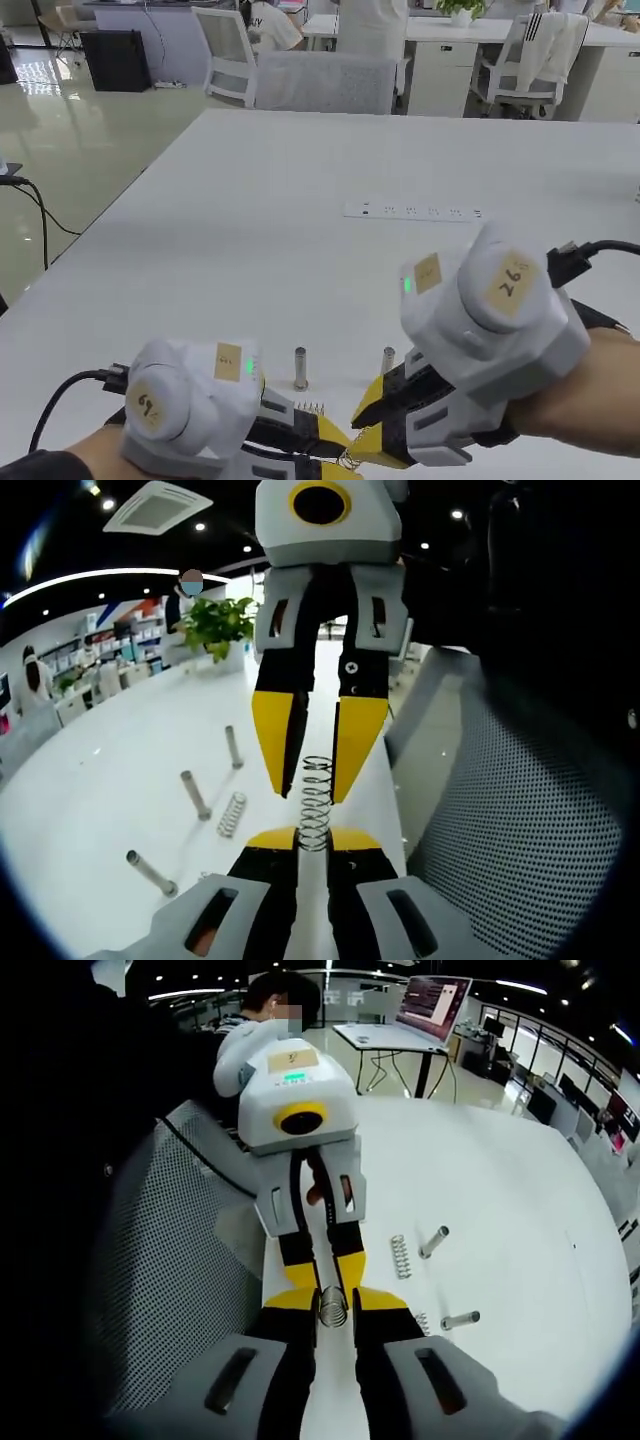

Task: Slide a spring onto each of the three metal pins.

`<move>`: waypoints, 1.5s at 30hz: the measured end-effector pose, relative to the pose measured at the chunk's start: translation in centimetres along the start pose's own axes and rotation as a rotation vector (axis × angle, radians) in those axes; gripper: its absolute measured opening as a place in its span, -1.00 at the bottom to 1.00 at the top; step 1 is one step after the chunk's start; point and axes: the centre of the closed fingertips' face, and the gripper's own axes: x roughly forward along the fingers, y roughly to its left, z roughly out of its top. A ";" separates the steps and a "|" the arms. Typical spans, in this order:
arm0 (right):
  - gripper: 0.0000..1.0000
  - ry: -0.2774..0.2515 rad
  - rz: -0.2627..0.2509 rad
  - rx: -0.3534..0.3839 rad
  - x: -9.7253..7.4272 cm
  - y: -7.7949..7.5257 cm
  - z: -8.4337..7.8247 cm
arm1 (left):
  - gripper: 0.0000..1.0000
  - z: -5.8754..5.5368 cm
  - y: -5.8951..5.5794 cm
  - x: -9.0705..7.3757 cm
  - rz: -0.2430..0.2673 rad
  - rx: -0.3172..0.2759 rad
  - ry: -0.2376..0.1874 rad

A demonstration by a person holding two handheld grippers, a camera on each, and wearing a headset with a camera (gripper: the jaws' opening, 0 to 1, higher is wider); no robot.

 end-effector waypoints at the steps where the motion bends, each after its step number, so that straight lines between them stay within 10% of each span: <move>1: -0.74 -0.002 -0.006 0.003 0.0 -0.1 0.0 | -0.96 0.0 0.0 0.0 0.000 0.001 0.000; 29: -0.83 0.037 0.007 0.028 0.9 -0.1 -1.3 | -0.93 0.6 0.4 -0.1 0.011 -0.037 -0.037; 45: -0.83 0.093 -0.045 0.067 -1.6 -2.3 -3.5 | -0.50 -0.2 1.9 -1.1 0.081 -0.104 -0.042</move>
